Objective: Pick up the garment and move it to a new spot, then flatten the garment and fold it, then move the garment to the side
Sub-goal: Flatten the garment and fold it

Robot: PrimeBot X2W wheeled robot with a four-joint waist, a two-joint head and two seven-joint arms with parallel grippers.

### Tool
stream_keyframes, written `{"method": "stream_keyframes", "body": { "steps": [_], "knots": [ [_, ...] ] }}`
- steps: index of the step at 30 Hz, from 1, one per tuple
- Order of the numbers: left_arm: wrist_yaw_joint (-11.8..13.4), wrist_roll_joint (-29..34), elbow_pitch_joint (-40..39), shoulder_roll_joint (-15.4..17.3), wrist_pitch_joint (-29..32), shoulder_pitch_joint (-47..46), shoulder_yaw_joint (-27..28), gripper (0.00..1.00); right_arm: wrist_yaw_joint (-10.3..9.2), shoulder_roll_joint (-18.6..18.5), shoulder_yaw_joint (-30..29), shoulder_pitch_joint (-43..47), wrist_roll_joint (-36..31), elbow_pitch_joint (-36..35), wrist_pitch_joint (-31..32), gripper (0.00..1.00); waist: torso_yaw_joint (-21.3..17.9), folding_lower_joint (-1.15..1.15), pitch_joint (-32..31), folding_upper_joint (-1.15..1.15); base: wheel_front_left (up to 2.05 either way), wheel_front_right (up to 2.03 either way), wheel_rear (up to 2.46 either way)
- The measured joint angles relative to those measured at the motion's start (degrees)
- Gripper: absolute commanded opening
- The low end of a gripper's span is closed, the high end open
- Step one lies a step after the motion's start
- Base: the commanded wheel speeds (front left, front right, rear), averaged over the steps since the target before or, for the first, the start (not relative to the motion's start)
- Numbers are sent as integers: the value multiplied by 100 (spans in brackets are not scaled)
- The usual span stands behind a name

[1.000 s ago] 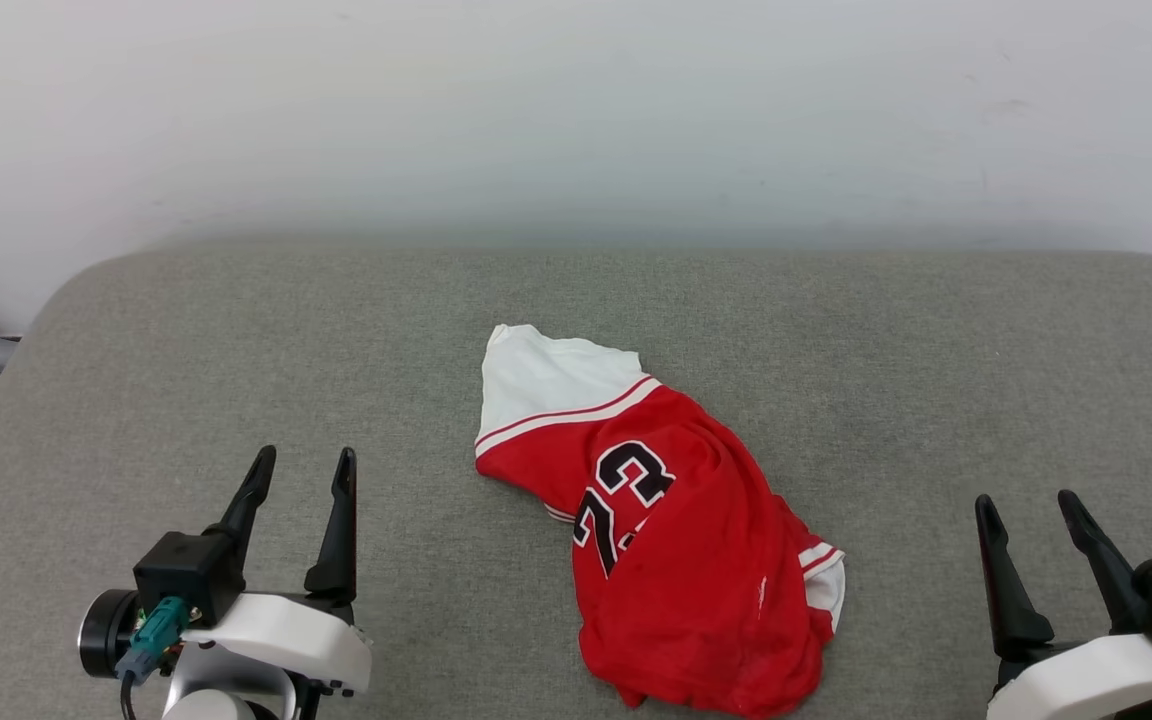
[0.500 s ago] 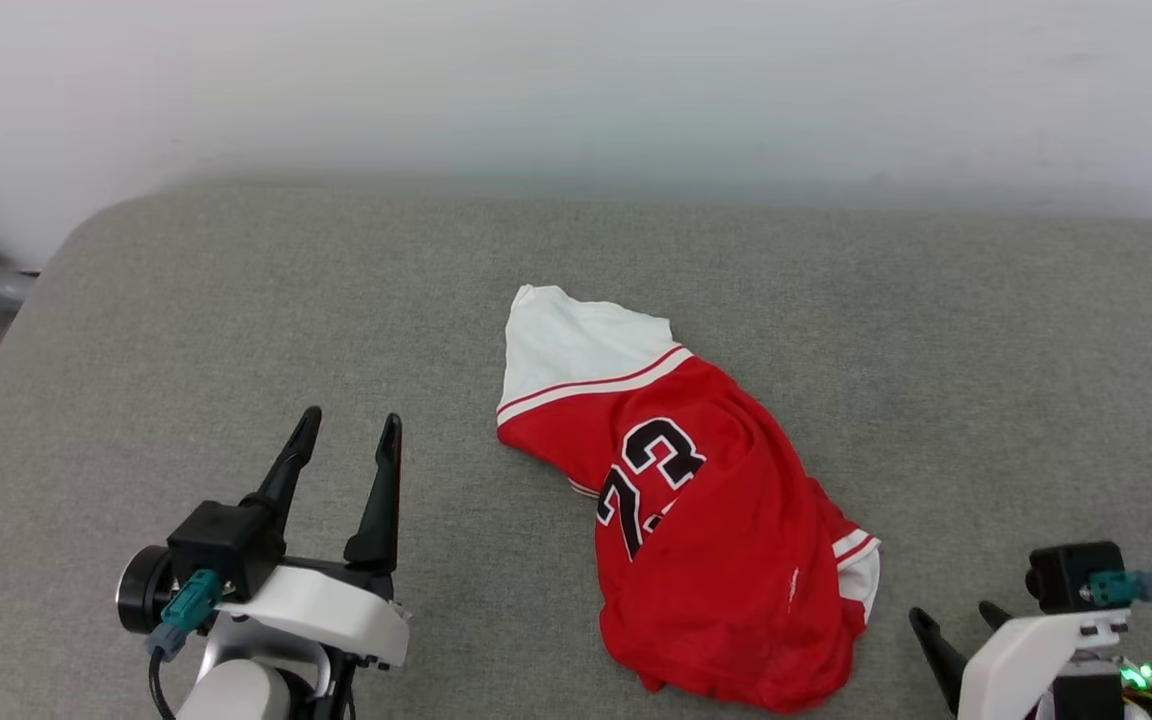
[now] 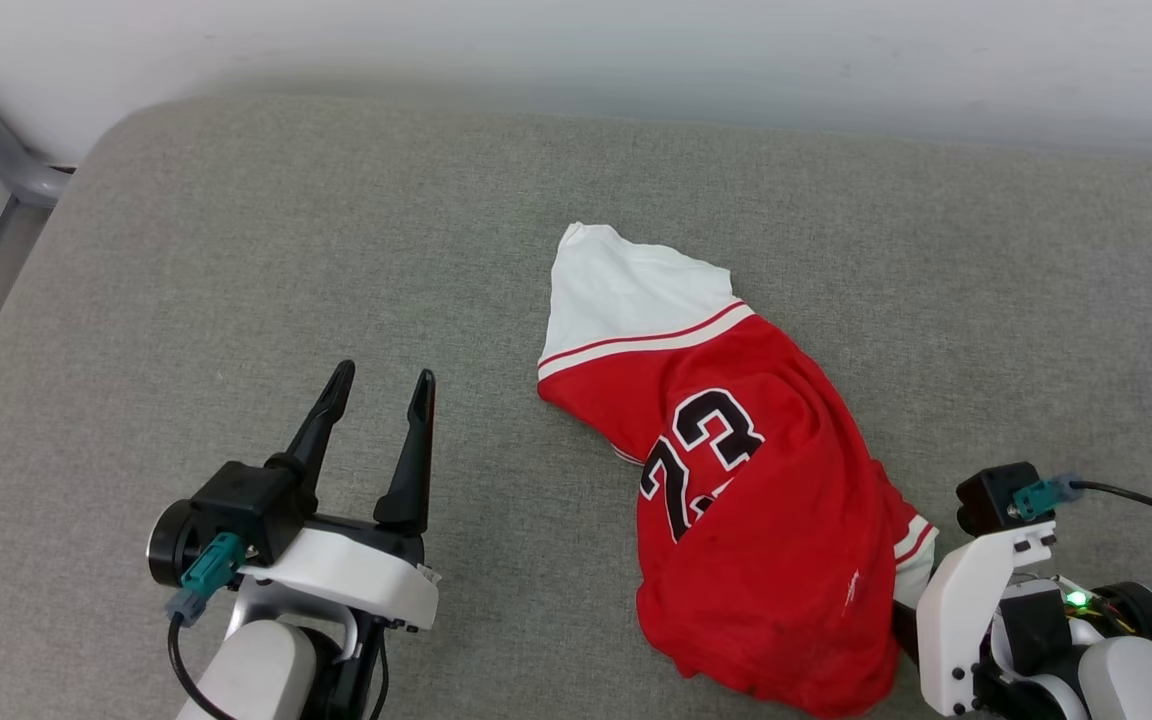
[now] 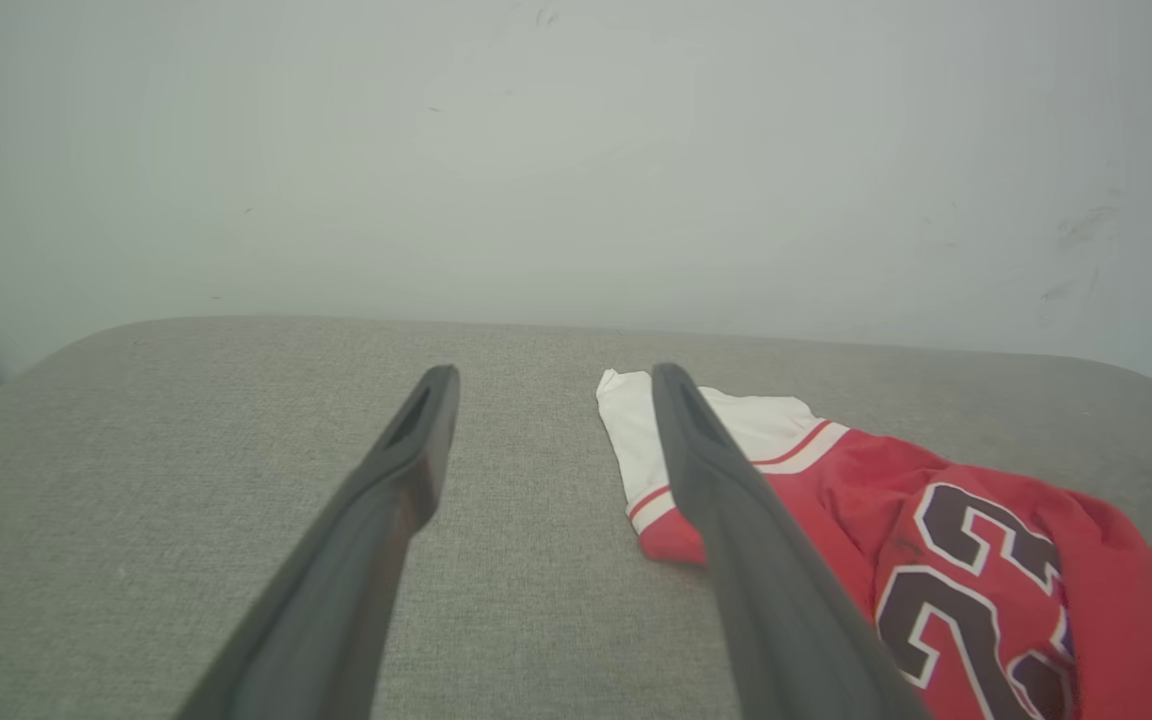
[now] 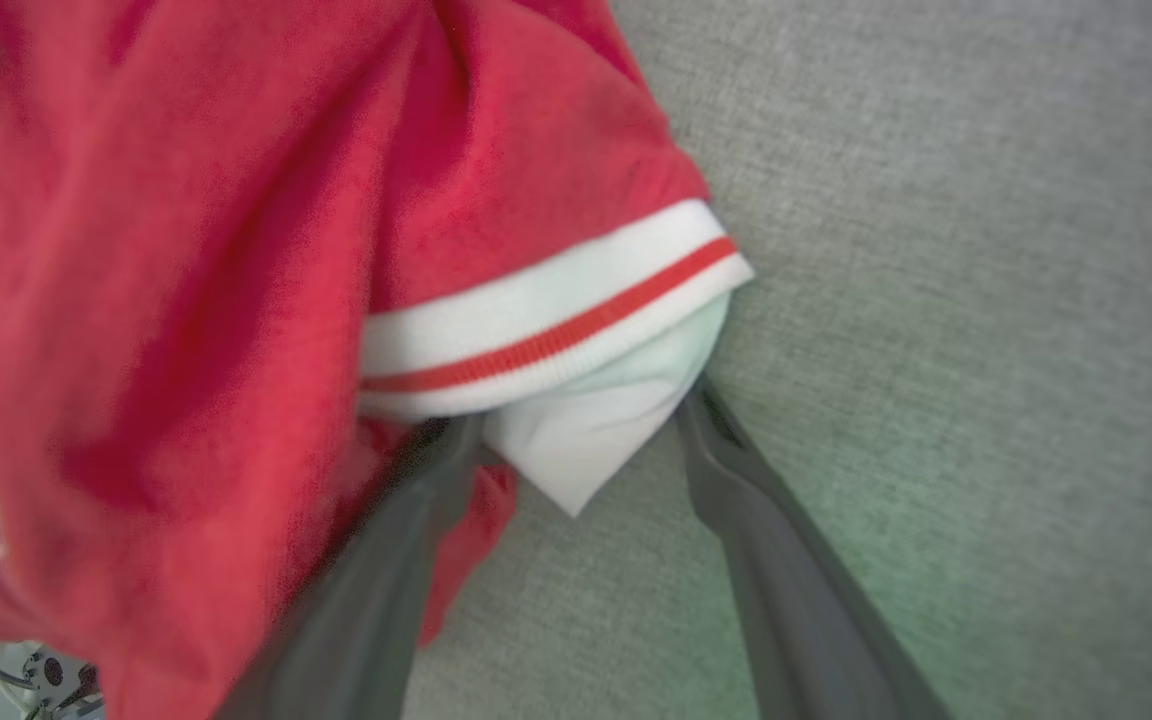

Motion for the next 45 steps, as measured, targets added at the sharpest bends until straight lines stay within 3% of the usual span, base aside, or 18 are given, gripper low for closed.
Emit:
{"method": "stream_keyframes", "body": {
  "steps": [1, 2, 9, 17, 22, 27, 28, 29, 30, 38, 45],
  "knots": [
    [-9, 20, 12, -16, 0, 1, 21, 100, -1, -1, -1, -19, 68, 38, 40, 8, 11, 0, 14, 0, 0, 0, 0],
    [-22, 35, 15, -31, -1, 1, 41, 100, -1, -12, 3, -41, 92, 63, 57, 0, 17, 0, 22, 0, 0, 0, 0],
    [-74, 138, 89, -83, -7, 24, 180, 100, 7, -86, -148, -302, -56, -133, -501, 0, -81, 0, -31, 0, 0, 0, 0],
    [-168, 192, 169, -141, -7, 48, 207, 100, 4, -361, -1382, -729, -699, -333, -891, 0, -216, 0, -74, 0, 0, 0, 0],
    [-181, 233, 241, -188, -7, 48, 209, 100, 3, -354, -2218, -698, -798, 225, -1102, 0, -195, 0, -55, 0, 0, 0, 0],
    [-222, 241, 307, -194, -7, 49, 235, 100, 3, -130, -2535, -626, -759, 955, -1848, 0, -169, 0, -31, 0, 0, 0, 0],
    [-223, 241, 316, -194, -7, 52, 247, 100, 3, -78, -2555, -626, -761, 1071, -1971, 26, -173, 0, -35, 0, 0, 0, 0],
    [-223, 244, 323, -191, -7, 58, 256, 100, 3, -24, -2599, -630, -761, 1163, -2141, 41, -181, 0, -38, 0, 0, 0, 0],
    [-224, 253, 336, -191, -7, 68, 263, 100, 3, 15, -2630, -634, -761, 1234, -2310, 98, -189, 0, -45, 0, 0, 0, 0],
    [-220, 281, 441, -189, -7, 192, 268, 100, 2, 354, -2802, -497, -815, 1189, -3742, 100, -256, 0, -268, 0, 0, 0, 0],
    [-118, 270, 423, -167, -3, 485, 275, 100, 2, 592, -2668, 124, -857, 481, -3600, 100, -390, -1, -569, 0, 0, 0, 0]
  ]
}}
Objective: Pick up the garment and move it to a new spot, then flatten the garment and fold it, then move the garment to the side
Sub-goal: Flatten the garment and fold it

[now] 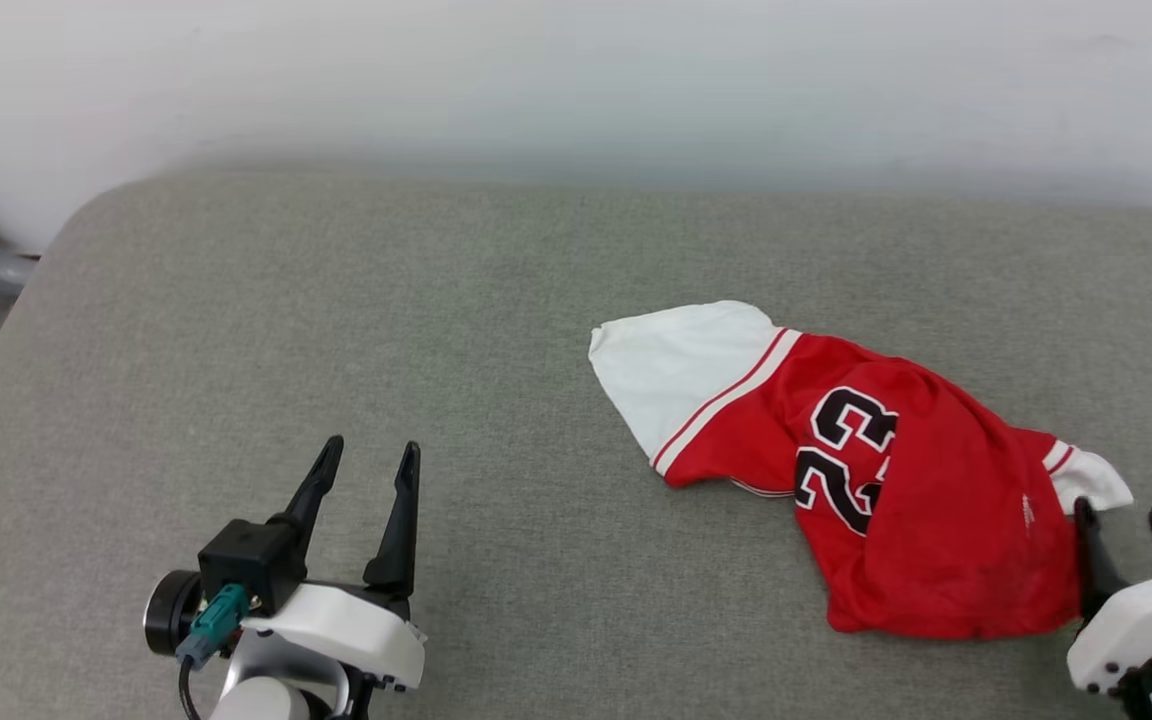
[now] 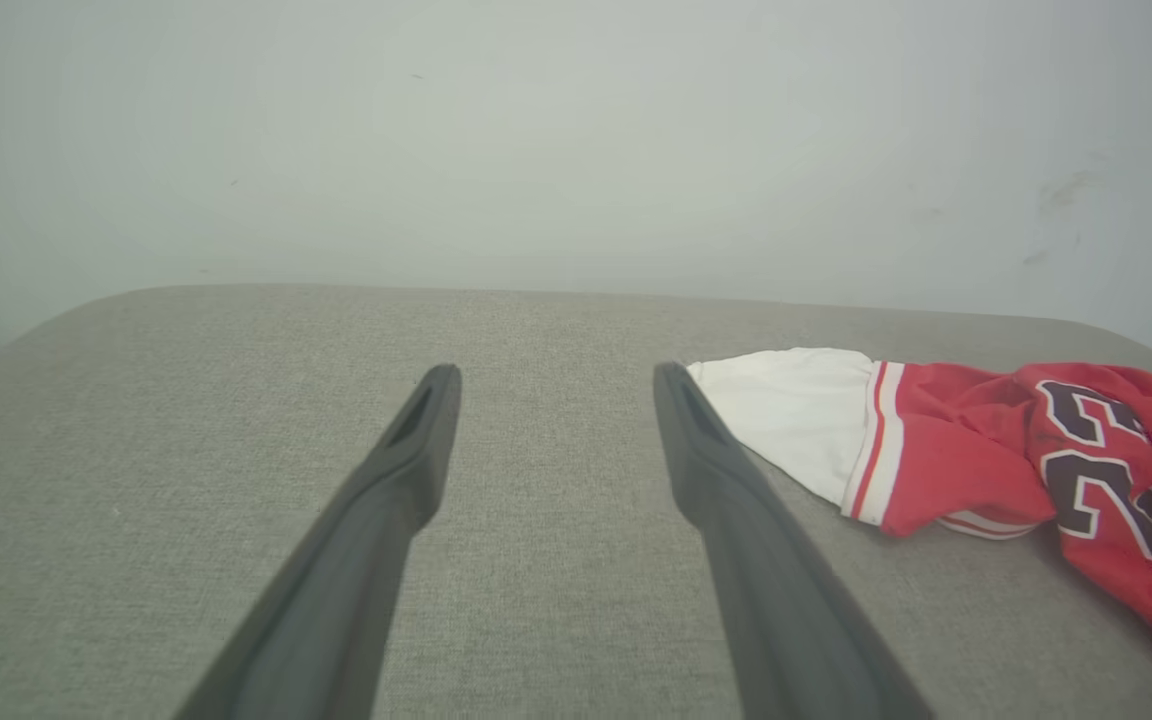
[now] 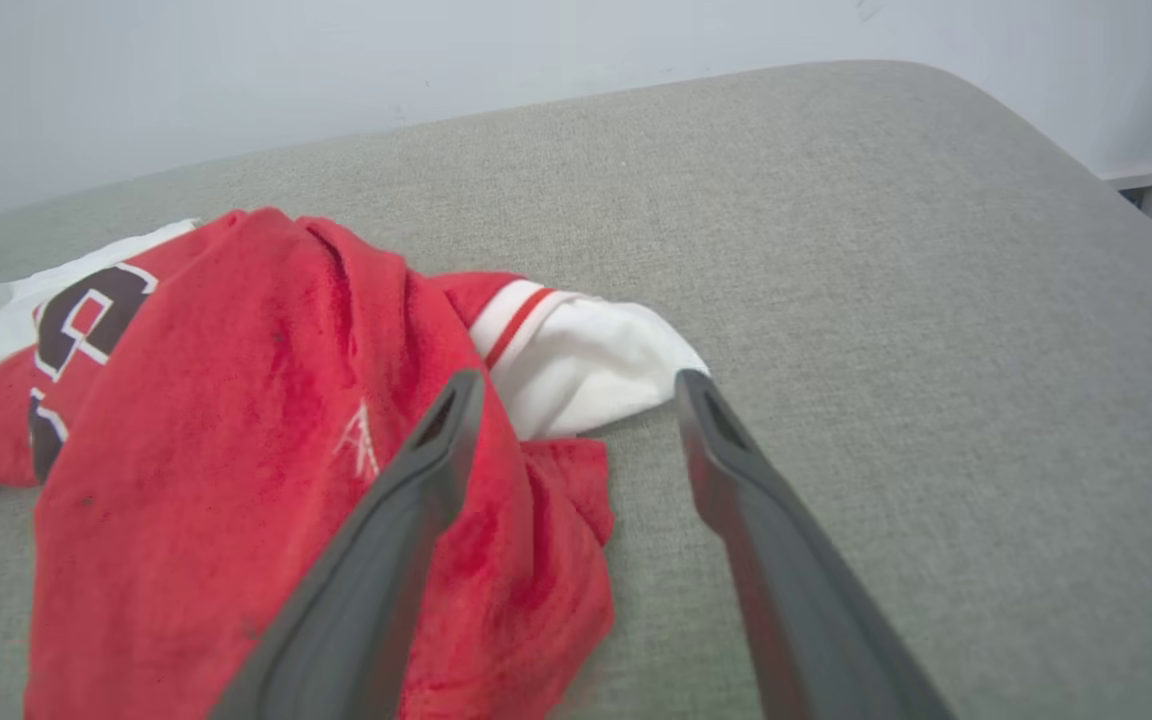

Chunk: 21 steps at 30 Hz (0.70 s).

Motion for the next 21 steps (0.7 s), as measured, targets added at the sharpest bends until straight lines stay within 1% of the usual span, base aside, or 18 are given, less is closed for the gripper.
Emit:
{"method": "stream_keyframes", "body": {
  "steps": [2, 5, 10, 13, 17, 21],
  "knots": [
    [10, -19, -33, 23, 27, 51, -5, 100, 0, 27, 124, 191, 22, -278, 364, 100, -55, 0, -50, 0, 0, 0, 0],
    [22, -25, -82, 57, 75, 92, -15, 100, 0, 30, 321, 414, 103, -693, 1093, 100, -113, 0, -93, 0, 0, 0, 0],
    [44, -46, -136, 74, 113, 92, -44, 100, 0, -108, 543, 525, 248, -1298, 2315, 100, -133, 0, -80, 0, 0, 0, 0],
    [18, -88, -153, 66, 132, 79, -63, 100, 0, -213, 688, 465, 292, -1521, 2805, 100, -114, 0, -29, 0, 0, 0, 0],
    [4, -87, -155, 62, 131, 22, -93, 100, 1, -353, 872, 218, 343, -1507, 3262, 100, -61, 0, 43, 0, 0, 0, 0],
    [-1, -85, -151, 57, 125, -18, -126, 100, 0, -461, 957, 19, 450, -1202, 3528, 100, 2, 0, 107, 0, 0, 0, 0]
  ]
}}
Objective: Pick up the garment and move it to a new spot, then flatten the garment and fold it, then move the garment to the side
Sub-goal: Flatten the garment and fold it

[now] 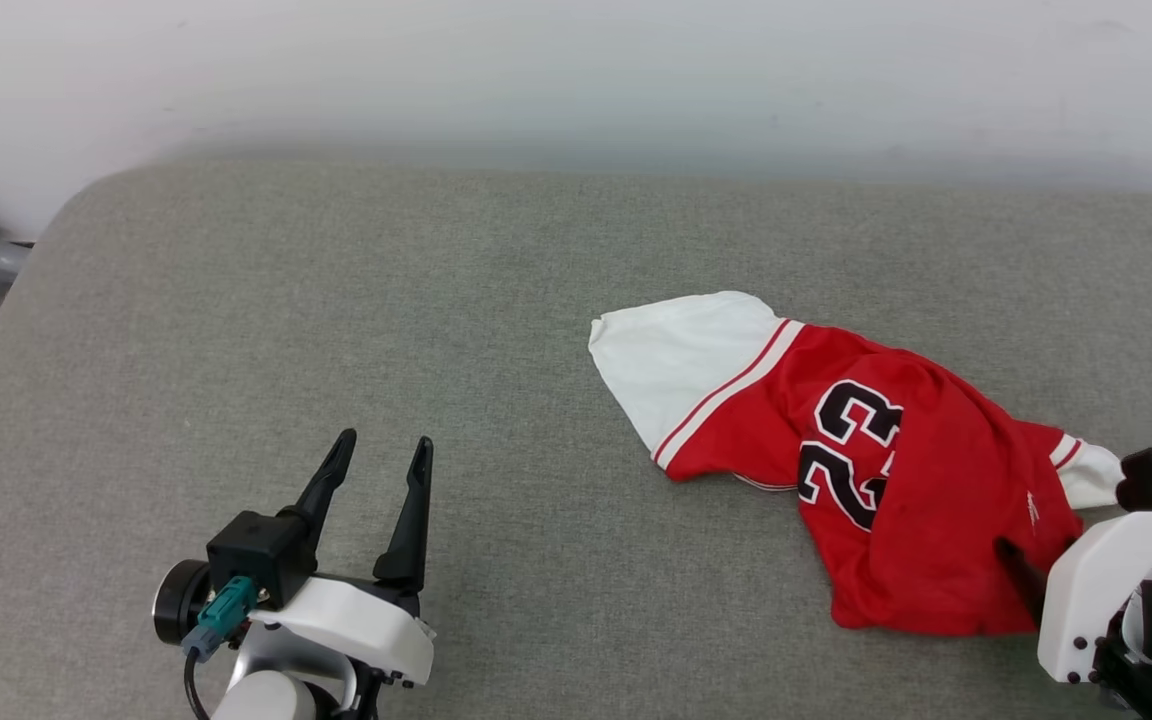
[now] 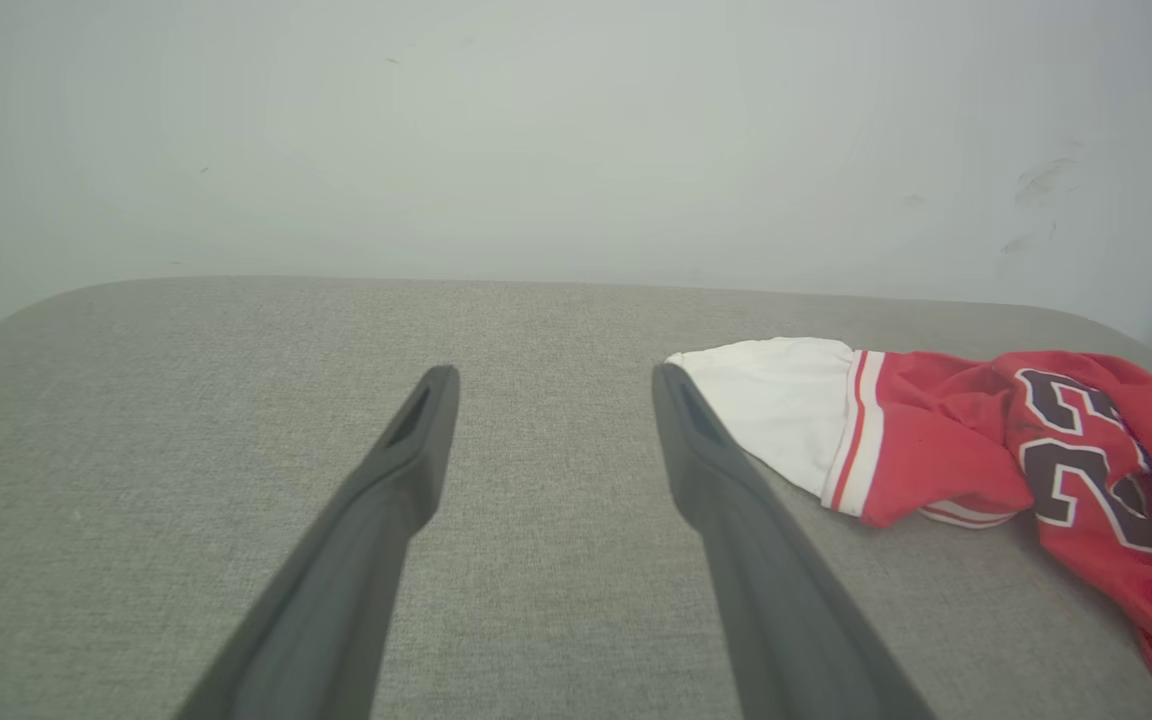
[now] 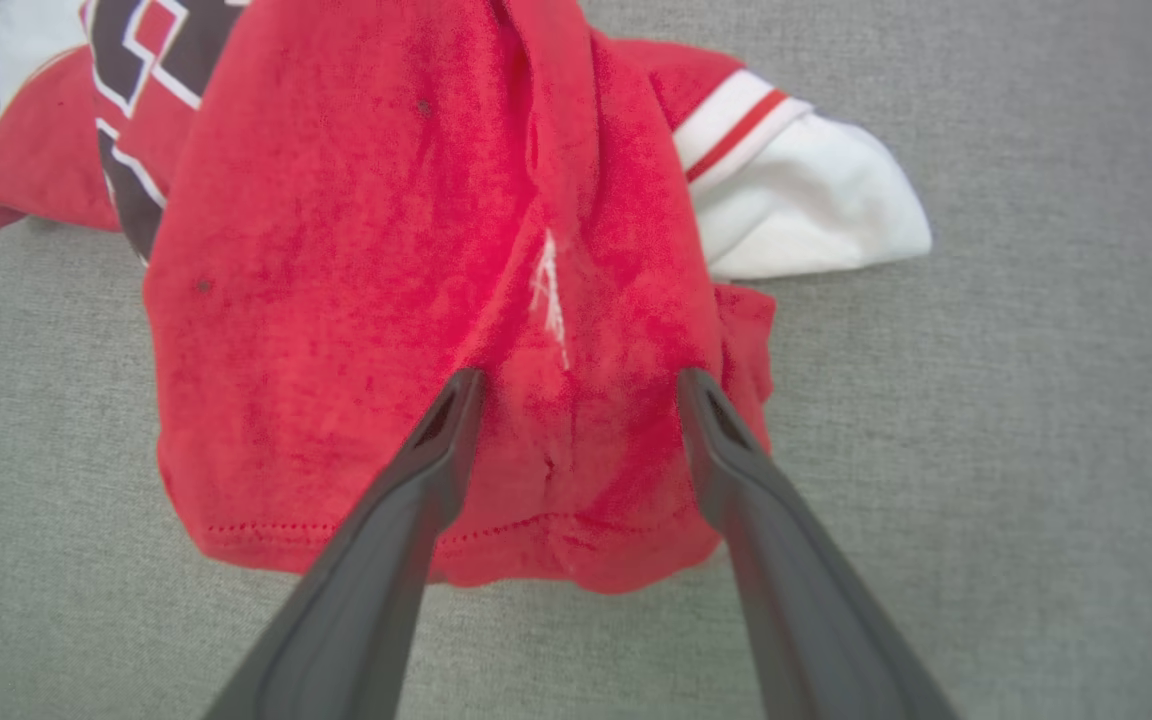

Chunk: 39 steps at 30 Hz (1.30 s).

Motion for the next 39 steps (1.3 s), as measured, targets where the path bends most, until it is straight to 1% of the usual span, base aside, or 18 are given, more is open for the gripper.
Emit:
{"method": "stream_keyframes", "body": {
  "steps": [3, 4, 5, 11, 13, 14, 16, 17, 18, 22, 23, 24, 28, 31, 36, 39],
  "knots": [
    [-2, -1, 8, 0, -1, -18, -9, 100, 0, -51, 53, -114, 125, 221, 74, 100, 42, 0, 51, 0, 0, 0, 0],
    [-2, -2, 10, 2, -2, -19, -7, 100, 0, -57, 74, -132, 140, 257, 71, 39, 52, 0, 65, 0, 0, 0, 0],
    [-1, -4, 12, 5, -2, -29, -4, 100, 0, -60, 84, -143, 157, 285, 65, 0, 60, 0, 78, 0, 0, 0, 0],
    [8, -7, 32, 25, -11, -56, 10, 100, 0, -90, 234, -250, 188, 197, -101, 0, 57, 0, 85, 0, 0, 0, 0],
    [24, -10, 47, 42, -19, -54, 12, 100, 0, -101, 357, -254, 152, -68, -191, 0, 40, 0, 27, 0, 0, 0, 0],
    [24, -10, 47, 42, -19, -54, 12, 100, 0, -101, 357, -254, 152, -68, -191, 0, 40, 0, 27, 0, 0, 0, 0],
    [42, -13, 52, 54, -16, -49, 1, 100, 0, -89, 524, -250, 147, -313, -135, 0, 26, 0, -36, 0, 0, 0, 0],
    [47, -13, 53, 77, 1, -40, -14, 100, 0, -66, 773, -250, 155, -635, -64, 0, 10, 0, -102, 0, 0, 0, 0],
    [47, -13, 53, 77, 1, -40, -14, 100, 0, -66, 773, -250, 155, -635, -64, 0, 10, 0, -102, 0, 0, 0, 0],
    [57, -11, 37, 111, 55, 7, -43, 100, 0, -30, 1492, -239, 246, -1210, -32, 0, -25, 0, -245, 0, 0, 0, 0],
    [73, -12, 1, 126, 97, 19, -69, 100, 0, 10, 2135, -176, 436, -1412, 7, 0, -31, 0, -325, 0, 0, 0, 0],
    [73, -12, -4, 133, 104, 24, -80, 100, 0, 24, 2361, -131, 517, -1437, 13, 0, -24, 0, -346, 0, 0, 0, 0],
    [80, -26, -15, 143, 149, 55, -110, 100, 0, 123, 3223, 80, 944, -1322, 26, 0, 32, 0, -422, 0, 0, 0, 0],
    [99, -48, -13, 144, 171, 93, -142, 100, 0, 186, 3739, 321, 1223, -999, 59, 0, 99, 0, -469, 0, 0, 0, 0],
    [125, -60, -10, 145, 202, 155, -163, 100, 0, 294, 4125, 839, 1541, -337, 175, 0, 205, 0, -553, 0, 0, 0, 0],
    [151, -98, -3, 153, 203, 228, -165, 100, 0, 335, 4178, 1110, 1690, -111, 218, 0, 240, 0, -588, 0, 0, 0, 0]
  ]
}}
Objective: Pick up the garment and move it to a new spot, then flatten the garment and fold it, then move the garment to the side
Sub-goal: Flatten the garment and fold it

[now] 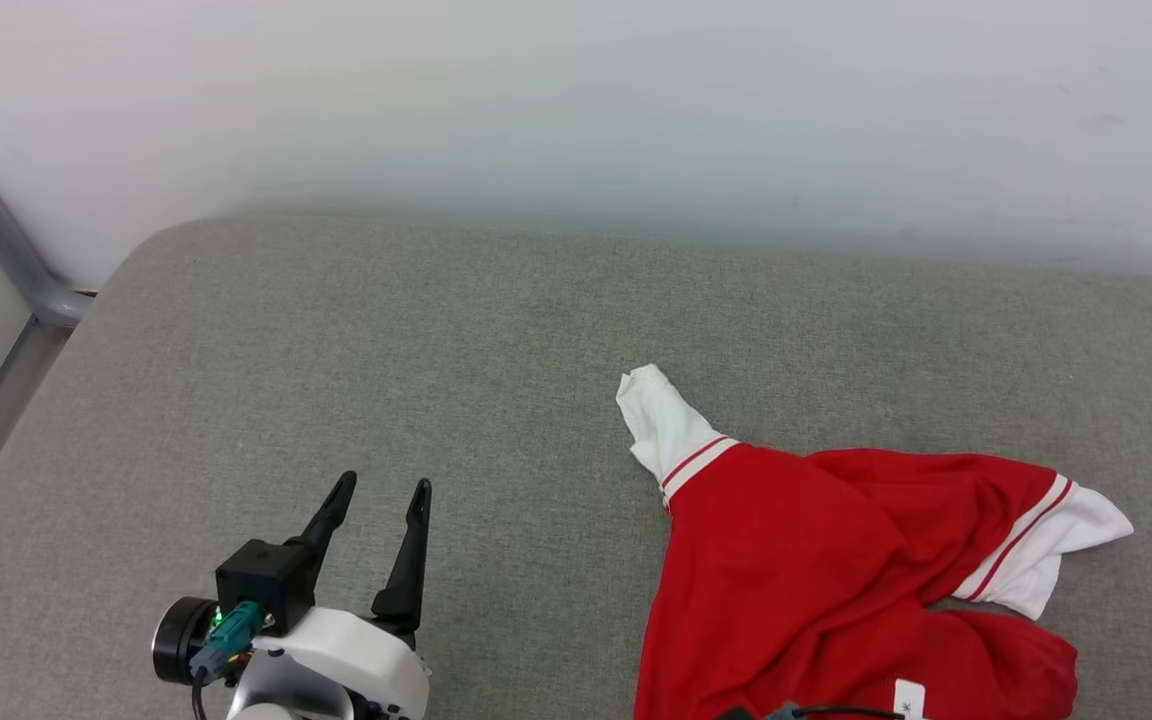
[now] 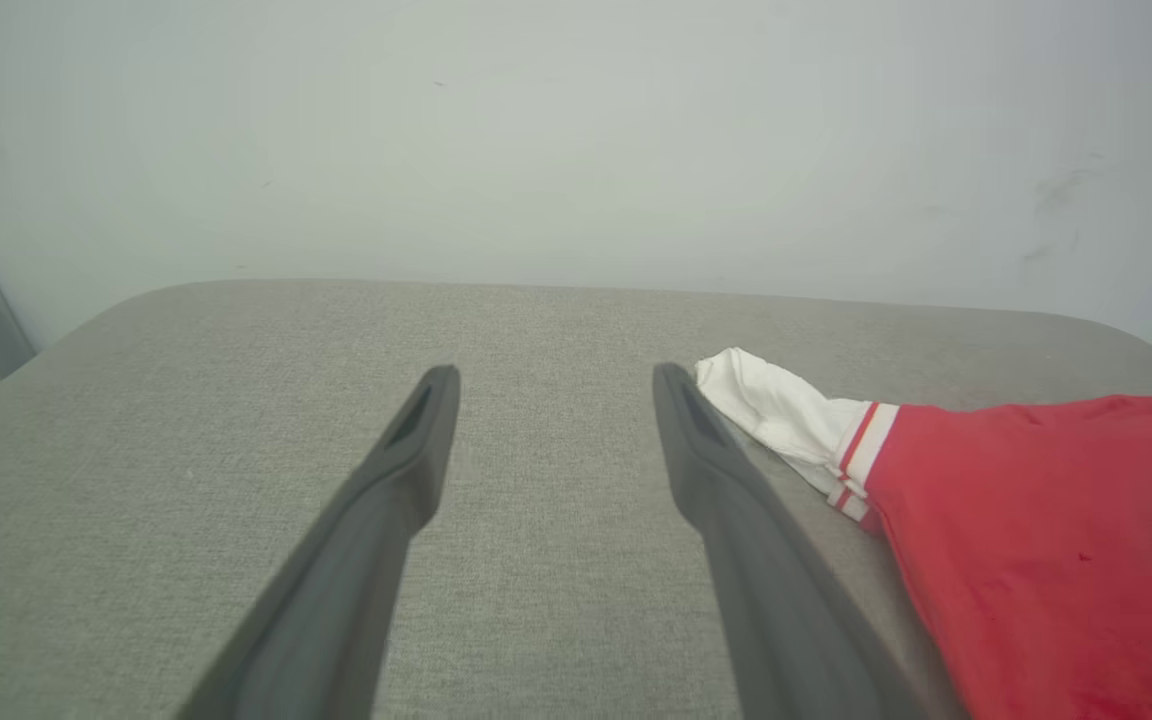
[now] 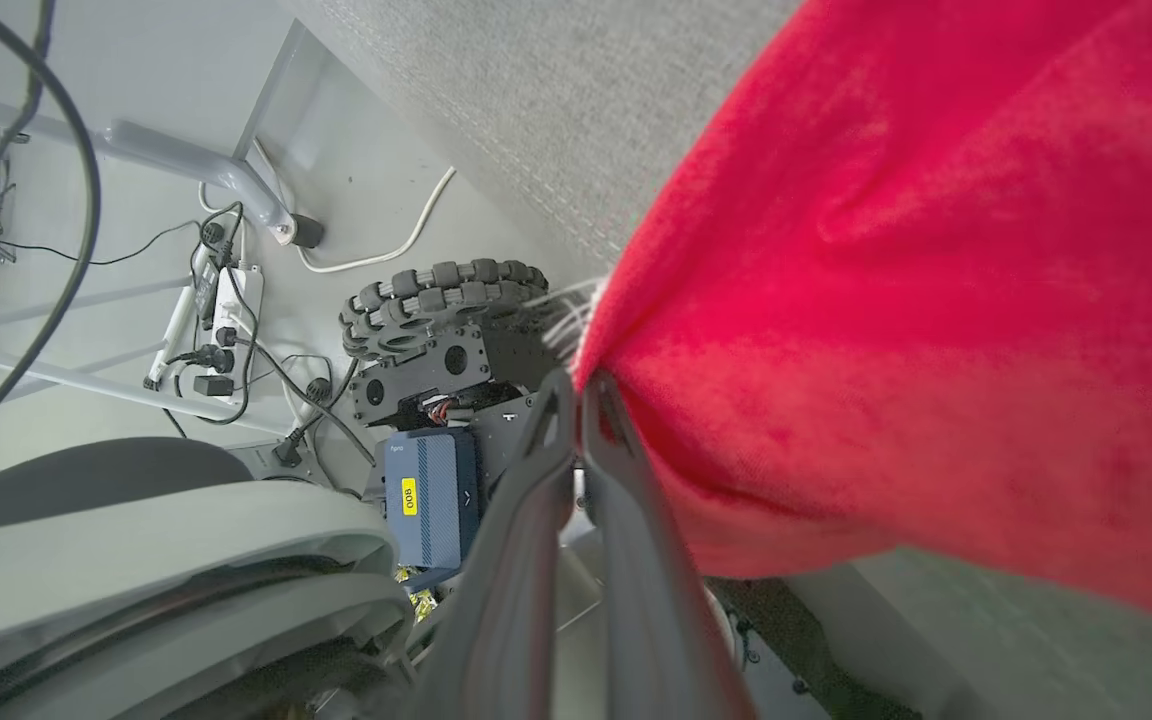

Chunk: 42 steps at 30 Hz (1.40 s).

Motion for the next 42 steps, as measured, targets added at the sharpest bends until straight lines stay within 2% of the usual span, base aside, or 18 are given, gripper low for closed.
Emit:
{"method": "stream_keyframes", "body": {
  "steps": [2, 3, 4, 11, 12, 13, 16, 19, 25, 31, 34, 42],
  "knots": [
    [8, -9, 4, 13, 0, 23, -1, 100, -1, 13, -42, 119, 5, 42, -54, 0, 5, 0, -14, 0, 0, 0, 0],
    [18, -10, 4, 20, 1, 24, 0, 100, -1, 34, -77, 153, -15, 27, -163, 28, 1, 0, -16, 0, 0, 0, 0],
    [24, -11, 4, 24, 1, 30, 4, 100, 0, 45, -112, 161, -93, -8, -302, 100, -6, 0, -19, 0, 0, 0, 0],
    [58, -52, 8, 54, 8, 83, 4, 100, 0, 110, -419, 92, -738, -449, -1735, 100, -93, 1, -73, 0, 0, 0, 0],
    [82, -58, 10, 68, 24, 91, 5, 100, 0, 149, -632, 63, -873, -592, -2406, 100, -128, 1, -97, 0, 0, 0, 0],
    [98, -59, 13, 71, 24, 91, 7, 100, 0, 177, -739, 57, -912, -625, -2649, 100, -139, 0, -105, 0, 0, 0, 0],
    [112, -60, 25, 78, 23, 91, 11, 100, 0, 259, -1171, 25, -1160, -682, -3293, 100, -163, 1, -131, 0, 0, 0, 0],
    [152, -60, 33, 89, 21, 91, 19, 100, 0, 334, -1701, 16, -1446, -664, -3662, 100, -190, 0, -156, 0, 0, 0, 0],
    [237, -24, 30, 129, -10, 90, 29, 100, 0, 380, -2978, -64, -1923, -649, -3996, 100, -248, 0, -149, 0, 0, 0, 0],
    [275, -2, 36, 159, -27, 49, 26, 100, 0, 387, -4042, -74, -1970, -761, -4081, 100, -335, 0, -111, 0, 0, 0, 0],
    [229, -10, 63, 180, 64, -83, -4, 100, 0, 389, -4347, -70, -2007, -923, -3982, 100, -406, 0, -60, 0, 0, 0, 0],
    [-221, -207, 234, 82, 776, -1038, -287, 100, 0, 391, -4674, -215, -2039, -1195, -3783, 100, -617, 1, 352, 0, 0, 0, 0]
  ]
}}
